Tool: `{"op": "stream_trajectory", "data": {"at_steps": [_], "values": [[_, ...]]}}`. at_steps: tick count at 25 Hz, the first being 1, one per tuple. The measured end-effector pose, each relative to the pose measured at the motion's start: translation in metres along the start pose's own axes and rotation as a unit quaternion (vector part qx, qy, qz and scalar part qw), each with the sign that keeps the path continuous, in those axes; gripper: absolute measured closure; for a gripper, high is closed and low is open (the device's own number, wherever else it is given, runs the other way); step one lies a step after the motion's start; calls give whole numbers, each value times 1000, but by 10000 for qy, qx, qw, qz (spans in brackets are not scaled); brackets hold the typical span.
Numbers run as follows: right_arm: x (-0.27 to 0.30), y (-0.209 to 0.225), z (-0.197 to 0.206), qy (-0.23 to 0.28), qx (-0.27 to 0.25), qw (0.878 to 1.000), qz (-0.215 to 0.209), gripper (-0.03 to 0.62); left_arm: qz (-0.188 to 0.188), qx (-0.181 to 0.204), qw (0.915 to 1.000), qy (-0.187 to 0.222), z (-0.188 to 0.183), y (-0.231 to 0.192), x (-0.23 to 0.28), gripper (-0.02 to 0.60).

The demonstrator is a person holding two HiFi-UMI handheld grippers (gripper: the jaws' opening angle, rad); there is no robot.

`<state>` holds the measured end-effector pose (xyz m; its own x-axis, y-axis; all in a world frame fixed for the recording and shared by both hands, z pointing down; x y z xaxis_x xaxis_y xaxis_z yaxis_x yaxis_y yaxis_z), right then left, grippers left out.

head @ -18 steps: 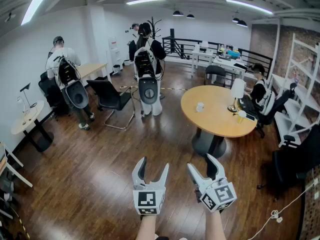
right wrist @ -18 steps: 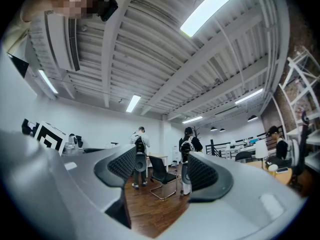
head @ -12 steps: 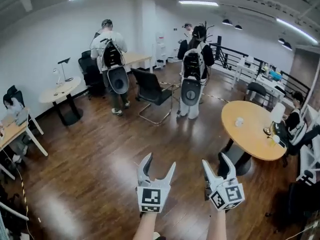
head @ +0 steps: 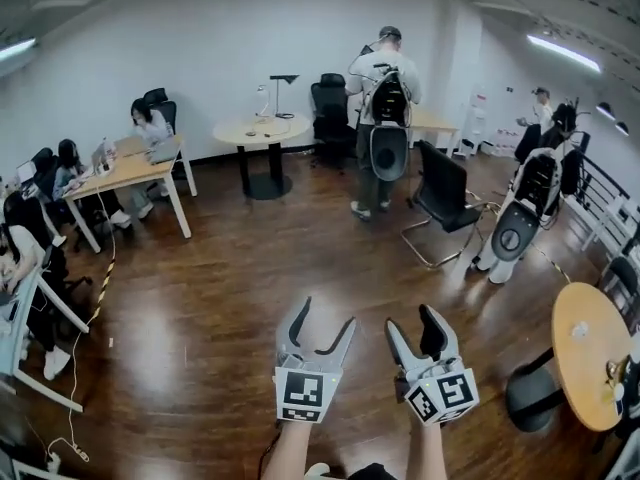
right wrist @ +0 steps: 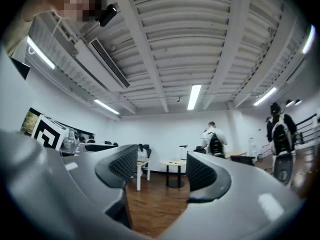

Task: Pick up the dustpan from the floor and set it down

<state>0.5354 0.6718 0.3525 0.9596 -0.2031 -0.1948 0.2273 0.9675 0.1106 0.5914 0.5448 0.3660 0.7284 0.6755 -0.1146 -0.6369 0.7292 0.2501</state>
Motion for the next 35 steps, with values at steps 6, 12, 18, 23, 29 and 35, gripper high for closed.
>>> {"op": "stream_trajectory", "data": {"at_steps": [6,12,18,23,29,35], "values": [[87,-72,37,-192,489,9838,-1712,301,-1574,220,9862,-469,27,-83,-54,270],[109,-182,67,-512,833,9200,-3796,303,-3656,206,9266,-851,31,-127,-162,272],[81,-268,100,-981,1291,8348,-5262,303,-5274,241,8341,-1597,40,-97,-286,272],[7,-368,93,-1079,1575,7509,-6322,303,-6413,417,7442,-1823,7,-52,-412,272],[-128,-481,57,-978,1886,6385,-7397,303,-7363,693,6426,-2004,-51,28,-550,276],[-242,-548,22,-788,1970,5634,-7985,304,-7820,1071,5738,-2185,-97,95,-646,276]]}}
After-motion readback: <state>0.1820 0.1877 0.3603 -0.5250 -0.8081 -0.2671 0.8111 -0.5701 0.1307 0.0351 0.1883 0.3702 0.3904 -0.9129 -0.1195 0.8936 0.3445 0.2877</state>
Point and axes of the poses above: the fingertips, and each gripper's own axes: x forward along the fingers, y to its right, z out of its underside, the point moved 1 cm from there along -x, backward along the fingers, and after that the axes turned 6 degrees about x, right-handed, at the moved point
